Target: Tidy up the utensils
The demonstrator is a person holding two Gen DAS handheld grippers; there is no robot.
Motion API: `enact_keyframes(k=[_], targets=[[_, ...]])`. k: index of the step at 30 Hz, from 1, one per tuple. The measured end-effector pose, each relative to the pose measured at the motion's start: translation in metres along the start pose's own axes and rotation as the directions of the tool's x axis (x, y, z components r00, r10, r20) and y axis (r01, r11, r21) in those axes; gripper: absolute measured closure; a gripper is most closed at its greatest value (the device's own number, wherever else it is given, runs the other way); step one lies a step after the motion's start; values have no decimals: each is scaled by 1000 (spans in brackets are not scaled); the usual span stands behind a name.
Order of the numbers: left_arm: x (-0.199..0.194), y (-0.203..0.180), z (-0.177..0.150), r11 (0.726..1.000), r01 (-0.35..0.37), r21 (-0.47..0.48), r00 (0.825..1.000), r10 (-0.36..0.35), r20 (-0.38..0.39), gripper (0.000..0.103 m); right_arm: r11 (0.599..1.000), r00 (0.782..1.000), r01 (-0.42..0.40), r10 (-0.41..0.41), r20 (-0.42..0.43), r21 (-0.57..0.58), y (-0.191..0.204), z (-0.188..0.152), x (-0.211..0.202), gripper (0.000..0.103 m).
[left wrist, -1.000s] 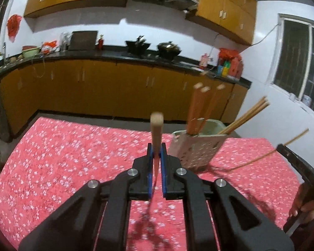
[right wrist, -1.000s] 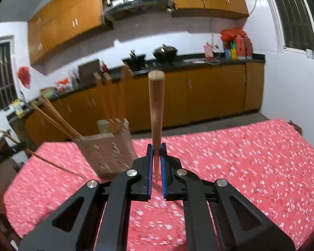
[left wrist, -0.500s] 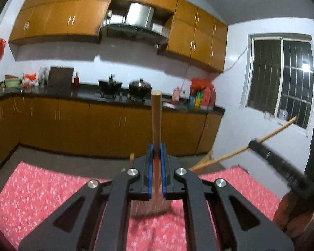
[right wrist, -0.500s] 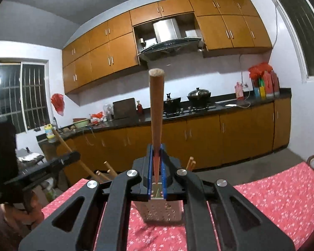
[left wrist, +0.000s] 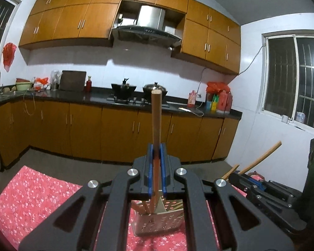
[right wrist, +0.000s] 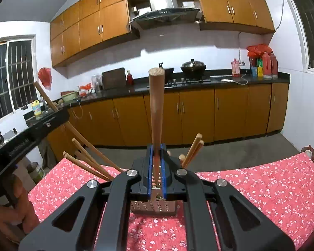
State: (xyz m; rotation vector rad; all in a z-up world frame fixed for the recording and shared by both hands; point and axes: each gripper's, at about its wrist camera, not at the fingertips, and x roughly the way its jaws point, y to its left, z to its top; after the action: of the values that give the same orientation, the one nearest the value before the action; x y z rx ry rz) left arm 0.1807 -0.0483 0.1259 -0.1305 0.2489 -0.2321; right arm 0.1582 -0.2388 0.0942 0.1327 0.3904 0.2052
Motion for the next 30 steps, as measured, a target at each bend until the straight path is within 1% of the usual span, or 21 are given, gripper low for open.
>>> enact_keyframes(k=[6, 10, 12, 13, 14, 15, 16, 18, 22, 27, 29, 30], targets=[[15, 8, -11, 1000, 7, -11, 1000, -8, -22, 95, 1000, 1000, -5, 5, -20, 0, 2, -4, 8, 95], [23, 10, -17, 999, 19, -26, 998, -20, -55, 95, 1000, 999, -11, 11, -42, -1, 4, -8, 12, 95], [18, 11, -18, 999, 22, -35, 999, -24, -47, 88, 1000, 999, -16, 16, -35, -5, 7, -9, 9, 92], [13, 13, -18, 999, 25, -37, 999, -26, -34, 80, 1000, 1000, -13, 13, -21, -5, 8, -9, 5, 82], [10, 15, -16, 999, 22, -39, 999, -23, -24, 74, 1000, 1000, -10, 10, -9, -2, 8, -7, 4, 67], [7, 16, -15, 999, 22, -43, 1000, -22, -16, 72, 1000, 1000, -10, 10, 11, 1, 7, -6, -1, 61], [2, 19, -14, 998, 22, -50, 1000, -22, -7, 71, 1000, 1000, -8, 8, 27, 1, 7, -5, -6, 59], [-5, 23, -12, 998, 19, -62, 1000, -19, 1, 68, 1000, 999, -6, 6, 44, 4, 6, -3, -12, 59], [-19, 34, -10, 996, 3, -86, 1000, -2, 11, 61, 1000, 997, 0, -2, 75, 22, 1, -2, -24, 51], [-32, 42, -14, 997, -18, -76, 1000, 18, 0, 54, 1000, 995, 25, -26, 96, 11, 0, -5, -34, 41], [-38, 44, -18, 997, -27, -69, 1000, 26, -4, 47, 999, 994, 40, -40, 102, -1, 0, -8, -36, 33], [-41, 45, -20, 997, -32, -64, 999, 32, -5, 44, 999, 993, 47, -46, 107, -9, 1, -11, -39, 30]])
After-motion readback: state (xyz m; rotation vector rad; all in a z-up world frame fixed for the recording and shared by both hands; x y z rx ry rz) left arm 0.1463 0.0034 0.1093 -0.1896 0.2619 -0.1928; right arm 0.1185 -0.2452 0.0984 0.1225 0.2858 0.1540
